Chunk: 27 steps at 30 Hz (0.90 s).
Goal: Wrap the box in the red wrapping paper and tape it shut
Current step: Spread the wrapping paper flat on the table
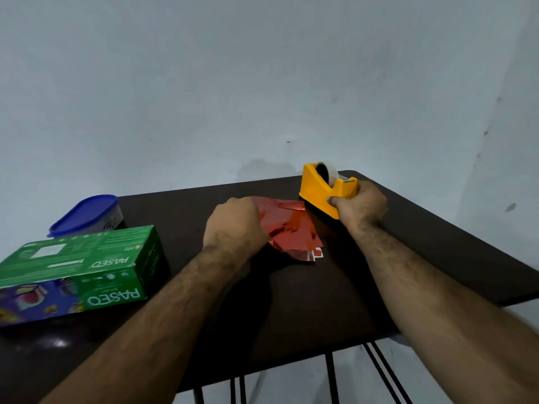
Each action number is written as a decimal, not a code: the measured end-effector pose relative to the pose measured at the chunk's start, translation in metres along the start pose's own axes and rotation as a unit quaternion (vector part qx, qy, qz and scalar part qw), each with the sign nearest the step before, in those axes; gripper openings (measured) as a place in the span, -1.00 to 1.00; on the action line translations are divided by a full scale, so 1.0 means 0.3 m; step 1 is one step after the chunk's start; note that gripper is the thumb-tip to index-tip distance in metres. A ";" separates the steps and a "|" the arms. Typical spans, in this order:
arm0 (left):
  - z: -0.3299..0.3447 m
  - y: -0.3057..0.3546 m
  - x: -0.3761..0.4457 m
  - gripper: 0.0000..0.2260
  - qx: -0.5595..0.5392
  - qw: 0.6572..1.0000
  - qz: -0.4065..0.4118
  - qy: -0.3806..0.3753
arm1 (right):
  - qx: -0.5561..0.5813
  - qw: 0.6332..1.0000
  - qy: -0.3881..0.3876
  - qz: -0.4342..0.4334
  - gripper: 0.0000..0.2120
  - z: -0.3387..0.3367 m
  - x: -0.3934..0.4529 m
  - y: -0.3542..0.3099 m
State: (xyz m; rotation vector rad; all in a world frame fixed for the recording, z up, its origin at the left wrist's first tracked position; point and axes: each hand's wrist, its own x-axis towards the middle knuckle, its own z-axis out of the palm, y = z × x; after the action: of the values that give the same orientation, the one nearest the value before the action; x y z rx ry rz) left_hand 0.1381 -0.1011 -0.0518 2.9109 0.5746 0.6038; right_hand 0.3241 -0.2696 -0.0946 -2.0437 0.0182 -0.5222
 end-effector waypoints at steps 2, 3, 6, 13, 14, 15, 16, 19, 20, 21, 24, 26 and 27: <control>-0.023 -0.016 -0.034 -0.75 0.020 1.000 -0.007 0.017 | 0.010 1.000 -0.009 -0.005 -0.46 0.006 -0.015 -0.009; -0.029 -0.022 -0.046 -0.76 0.026 0.999 -0.014 0.019 | 0.010 1.000 -0.012 -0.009 -0.45 0.010 -0.025 -0.014; -0.040 -0.030 -0.065 -0.83 0.029 0.999 -0.038 0.007 | -0.006 0.999 -0.024 -0.023 -0.40 0.022 -0.046 -0.024; -0.026 -0.072 -0.098 -0.85 -0.055 0.991 -0.037 0.113 | -0.060 0.993 -0.033 -0.097 -0.12 0.023 -0.071 -0.033; -0.027 -0.081 -0.101 -0.84 -0.083 0.986 -0.035 0.142 | -0.042 0.989 -0.008 -0.140 -0.14 0.024 -0.078 -0.043; -0.031 -0.089 -0.103 -0.83 -0.113 0.979 -0.032 0.164 | -0.009 0.981 0.013 -0.192 -0.22 0.027 -0.088 -0.056; -0.037 -0.098 -0.100 -0.84 -0.147 0.971 -0.030 0.184 | 0.031 0.969 0.025 -0.245 -0.34 0.027 -0.102 -0.074; -0.071 -0.119 -0.073 -0.89 -0.261 0.936 -0.031 0.232 | 0.123 0.932 -0.012 -0.342 -0.54 0.018 -0.159 -0.140; -0.092 -0.128 -0.060 -0.91 -0.309 0.921 -0.038 0.235 | 0.155 0.923 -0.045 -0.350 -0.52 0.011 -0.186 -0.164; -0.110 -0.133 -0.047 -0.92 -0.356 0.905 -0.047 0.228 | 0.185 0.912 -0.080 -0.357 -0.45 -0.001 -0.213 -0.179; -0.182 -0.159 -0.001 -0.90 -0.416 0.880 -0.064 0.220 | 0.225 0.876 -0.158 -0.397 -0.26 -0.020 -0.274 -0.221; -0.227 -0.174 0.030 -0.87 -0.427 0.875 -0.068 0.219 | 0.184 0.876 -0.172 -0.411 -0.17 -0.029 -0.293 -0.246; -0.248 -0.186 0.045 -0.86 -0.436 0.871 -0.069 0.216 | 0.158 0.881 -0.172 -0.412 -0.16 -0.032 -0.299 -0.266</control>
State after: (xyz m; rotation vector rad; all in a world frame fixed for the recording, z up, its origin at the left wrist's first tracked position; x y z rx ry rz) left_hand 0.1007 -0.0421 0.0108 1.8746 0.3904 1.1409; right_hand 0.2233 -0.2164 -0.0558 -1.7174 -1.1202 -0.6083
